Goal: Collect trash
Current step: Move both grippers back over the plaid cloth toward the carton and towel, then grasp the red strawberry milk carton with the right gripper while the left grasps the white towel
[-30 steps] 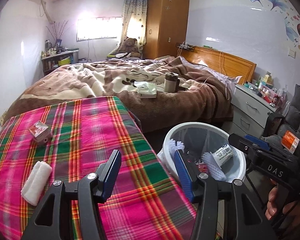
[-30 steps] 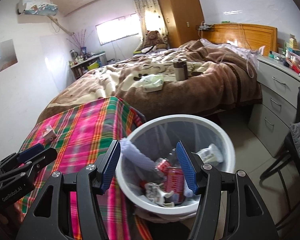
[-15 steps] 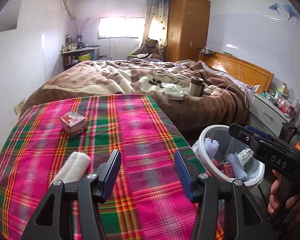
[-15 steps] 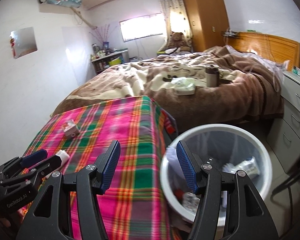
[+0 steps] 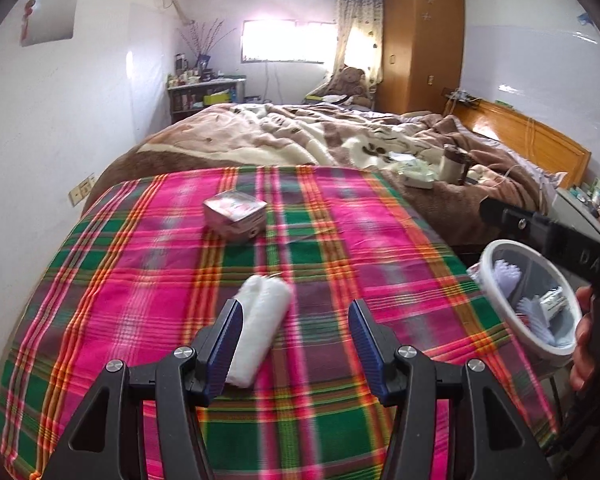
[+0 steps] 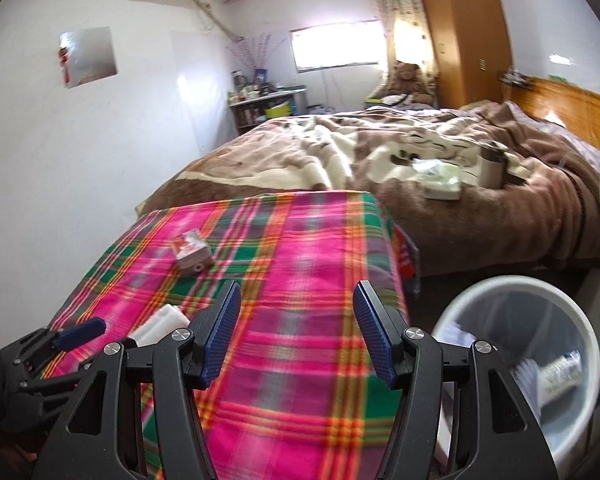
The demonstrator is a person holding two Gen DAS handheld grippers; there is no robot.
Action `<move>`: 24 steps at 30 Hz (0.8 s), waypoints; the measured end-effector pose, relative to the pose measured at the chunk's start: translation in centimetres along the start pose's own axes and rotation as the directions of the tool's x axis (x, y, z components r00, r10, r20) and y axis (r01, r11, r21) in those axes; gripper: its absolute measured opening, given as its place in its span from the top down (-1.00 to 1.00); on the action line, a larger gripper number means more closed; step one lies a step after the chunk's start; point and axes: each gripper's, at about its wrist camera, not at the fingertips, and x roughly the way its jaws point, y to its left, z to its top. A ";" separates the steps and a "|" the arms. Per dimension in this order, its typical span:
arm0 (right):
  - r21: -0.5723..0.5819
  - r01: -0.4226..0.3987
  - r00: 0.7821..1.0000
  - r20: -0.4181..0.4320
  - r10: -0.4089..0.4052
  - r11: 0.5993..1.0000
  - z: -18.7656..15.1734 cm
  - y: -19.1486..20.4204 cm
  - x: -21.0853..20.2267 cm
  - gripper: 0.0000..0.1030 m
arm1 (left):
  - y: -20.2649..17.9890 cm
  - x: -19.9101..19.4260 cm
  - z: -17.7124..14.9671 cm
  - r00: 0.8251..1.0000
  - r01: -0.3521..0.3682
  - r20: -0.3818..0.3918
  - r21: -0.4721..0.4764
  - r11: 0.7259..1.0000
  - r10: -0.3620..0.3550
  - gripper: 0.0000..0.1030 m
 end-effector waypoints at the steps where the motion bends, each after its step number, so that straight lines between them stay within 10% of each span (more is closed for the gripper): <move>1: -0.010 -0.003 1.000 -0.001 0.003 1.000 0.2 0.4 0.4 -0.16 | 0.6 0.3 -0.1 1.000 -0.005 -0.010 -0.009 1.000 0.005 -0.06; 20: -0.088 -0.126 0.987 -0.111 0.116 0.988 2.4 5.9 9.8 -0.17 | 4.4 7.7 -1.3 0.978 0.046 -0.206 0.001 0.999 -0.045 -0.28; 24: -0.121 -0.133 0.984 -0.137 0.116 0.984 2.6 7.1 11.4 -0.17 | 5.3 7.9 -1.3 0.978 0.038 -0.205 -0.012 0.999 -0.040 0.04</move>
